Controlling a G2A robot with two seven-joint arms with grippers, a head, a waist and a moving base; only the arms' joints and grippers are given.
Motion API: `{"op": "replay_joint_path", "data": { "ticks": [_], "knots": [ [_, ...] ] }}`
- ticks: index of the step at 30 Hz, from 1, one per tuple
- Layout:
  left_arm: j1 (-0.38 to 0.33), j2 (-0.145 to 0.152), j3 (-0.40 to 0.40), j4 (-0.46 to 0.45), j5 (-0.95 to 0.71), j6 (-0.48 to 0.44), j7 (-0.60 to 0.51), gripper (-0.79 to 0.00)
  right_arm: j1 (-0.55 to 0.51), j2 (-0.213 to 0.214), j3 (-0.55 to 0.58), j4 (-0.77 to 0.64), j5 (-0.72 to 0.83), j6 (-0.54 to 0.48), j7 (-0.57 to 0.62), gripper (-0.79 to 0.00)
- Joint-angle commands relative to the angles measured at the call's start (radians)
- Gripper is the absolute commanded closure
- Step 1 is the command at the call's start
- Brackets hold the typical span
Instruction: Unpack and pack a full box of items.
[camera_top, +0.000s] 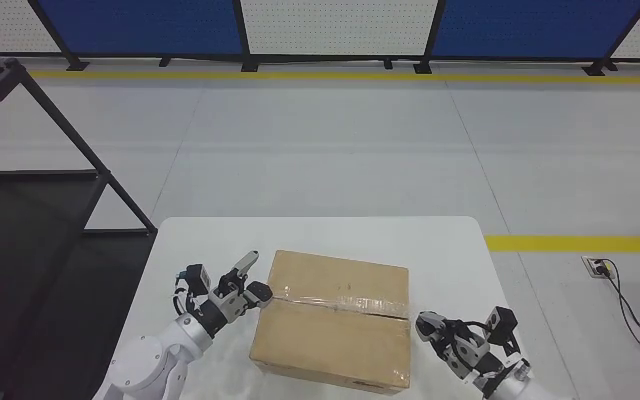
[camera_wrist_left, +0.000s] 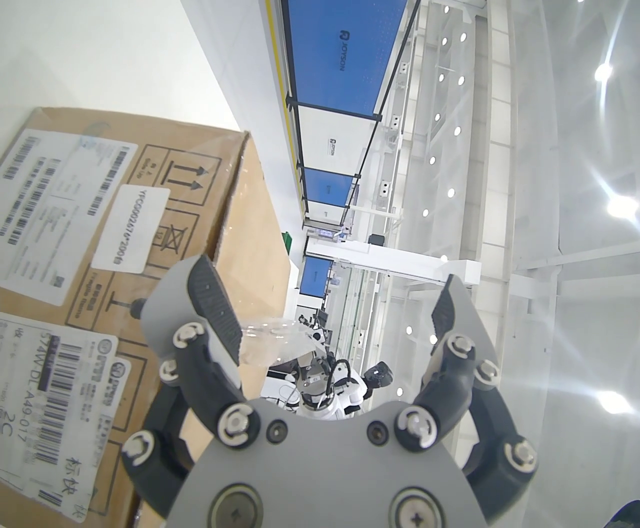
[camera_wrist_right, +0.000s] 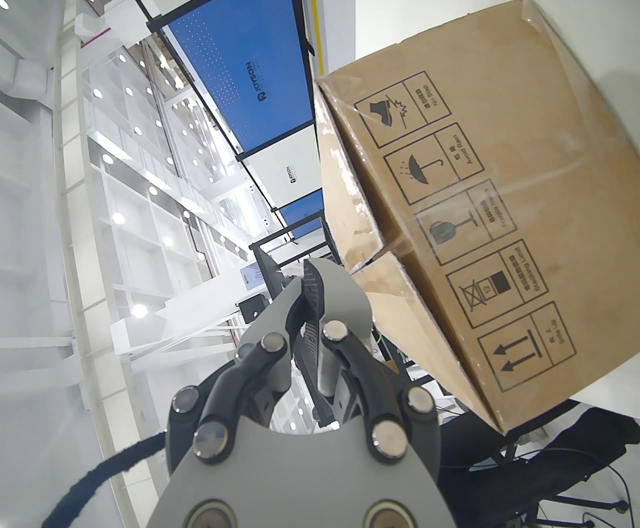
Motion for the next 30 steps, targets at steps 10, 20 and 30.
{"op": "replay_joint_path", "data": {
  "ticks": [10, 20, 30],
  "knots": [
    [-0.003, 0.001, 0.005, 0.004, 0.000, 0.001, 0.000, -0.785, 0.011, 0.005, -0.011, 0.020, -0.044, 0.018, 0.015, 0.000],
    [0.002, 0.002, 0.003, 0.000, -0.002, 0.001, 0.004, -0.785, 0.024, 0.005, -0.017, 0.037, -0.037, 0.019, 0.003, 0.000],
    [0.003, 0.003, 0.003, -0.003, -0.005, -0.002, 0.006, -0.785, 0.019, 0.005, -0.023, 0.042, -0.045, 0.010, -0.001, 0.000]
  ]
}}
